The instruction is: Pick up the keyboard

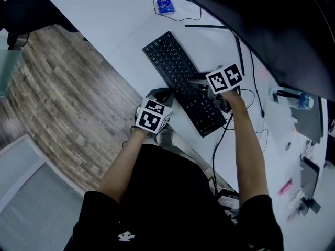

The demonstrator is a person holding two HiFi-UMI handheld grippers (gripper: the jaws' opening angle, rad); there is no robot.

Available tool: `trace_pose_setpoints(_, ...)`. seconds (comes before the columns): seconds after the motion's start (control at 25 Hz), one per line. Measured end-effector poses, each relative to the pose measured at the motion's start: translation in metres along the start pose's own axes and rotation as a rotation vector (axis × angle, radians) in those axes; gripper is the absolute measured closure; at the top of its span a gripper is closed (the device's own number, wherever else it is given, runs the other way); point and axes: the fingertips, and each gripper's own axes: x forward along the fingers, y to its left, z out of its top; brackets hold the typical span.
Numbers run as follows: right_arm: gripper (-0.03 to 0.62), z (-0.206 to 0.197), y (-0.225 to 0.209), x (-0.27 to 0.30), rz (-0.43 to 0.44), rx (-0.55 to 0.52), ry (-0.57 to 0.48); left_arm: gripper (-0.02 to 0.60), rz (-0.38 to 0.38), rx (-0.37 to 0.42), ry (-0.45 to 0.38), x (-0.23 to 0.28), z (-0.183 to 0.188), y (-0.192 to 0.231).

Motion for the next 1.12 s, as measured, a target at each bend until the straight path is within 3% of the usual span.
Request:
trace_pose_setpoints(0.4, 0.416, 0.003, 0.008, -0.011, -0.059, -0.083, 0.044, 0.572, -0.005, 0.034, 0.018, 0.002, -0.002, 0.001)
trace_pose_setpoints(1.12, 0.484, 0.016, 0.045, -0.043, -0.1, -0.192, -0.015, 0.572, 0.025, 0.099, 0.025, 0.01, 0.003, -0.003)
